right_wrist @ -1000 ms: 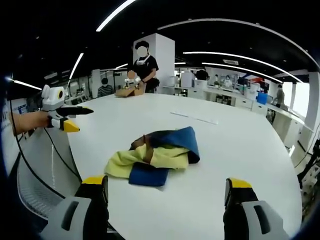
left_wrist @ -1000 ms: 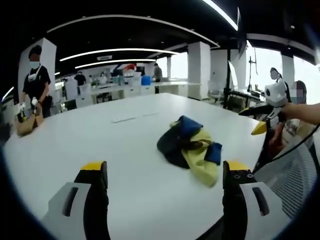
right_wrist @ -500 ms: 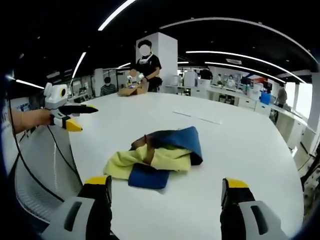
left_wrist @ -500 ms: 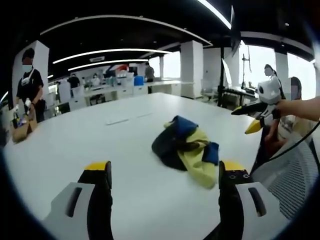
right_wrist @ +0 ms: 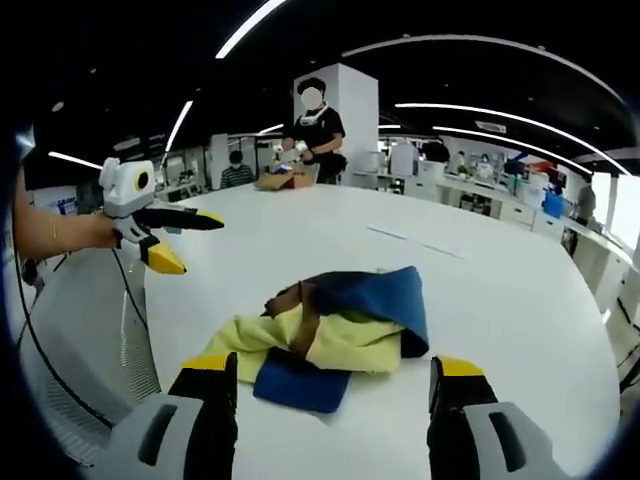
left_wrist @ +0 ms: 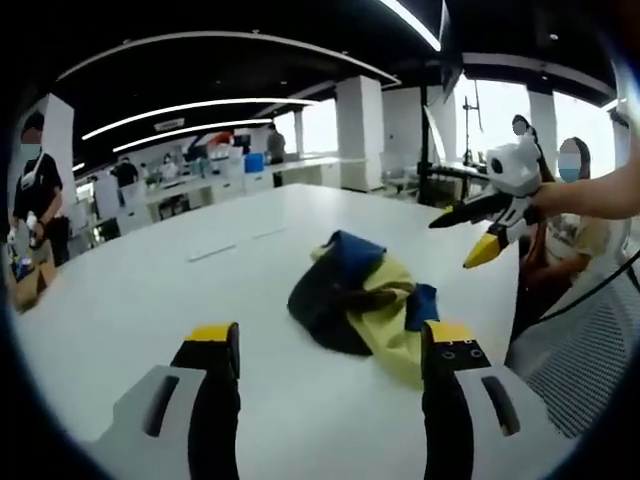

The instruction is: Fold the garment on the visible template until the final outline fits inside the template.

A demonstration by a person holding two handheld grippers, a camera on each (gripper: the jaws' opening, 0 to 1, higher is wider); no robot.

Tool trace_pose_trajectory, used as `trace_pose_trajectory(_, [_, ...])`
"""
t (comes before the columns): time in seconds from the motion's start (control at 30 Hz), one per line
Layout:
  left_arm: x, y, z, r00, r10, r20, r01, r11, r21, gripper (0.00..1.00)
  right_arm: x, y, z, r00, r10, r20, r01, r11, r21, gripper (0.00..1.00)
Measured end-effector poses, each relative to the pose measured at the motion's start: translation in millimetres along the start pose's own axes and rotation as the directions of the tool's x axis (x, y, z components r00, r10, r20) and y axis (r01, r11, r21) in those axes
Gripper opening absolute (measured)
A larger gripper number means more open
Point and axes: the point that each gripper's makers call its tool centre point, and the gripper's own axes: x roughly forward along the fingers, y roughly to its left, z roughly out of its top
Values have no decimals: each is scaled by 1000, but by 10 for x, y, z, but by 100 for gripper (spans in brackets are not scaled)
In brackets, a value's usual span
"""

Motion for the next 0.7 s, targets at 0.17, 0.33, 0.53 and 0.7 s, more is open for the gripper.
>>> trace_pose_trajectory(0.17, [124, 32, 11, 1000, -18, 2, 18, 1000, -8, 64, 117, -62, 54, 1000, 8, 5, -8, 1000, -19, 66])
trace_pose_trajectory(0.33, [271, 38, -3, 999, -41, -12, 41, 999, -8, 59, 268, -84, 91, 999, 32, 5, -31, 999, -43, 59])
trace_pose_trajectory(0.53, [478, 36, -27, 997, -68, -39, 68, 998, 4, 53, 434, -78, 123, 998, 63, 1, -63, 996, -69, 49])
trace_pose_trajectory(0.7, [651, 79, -62, 994, -87, -70, 89, 996, 19, 49, 571, -69, 136, 996, 87, -6, -87, 993, -86, 44])
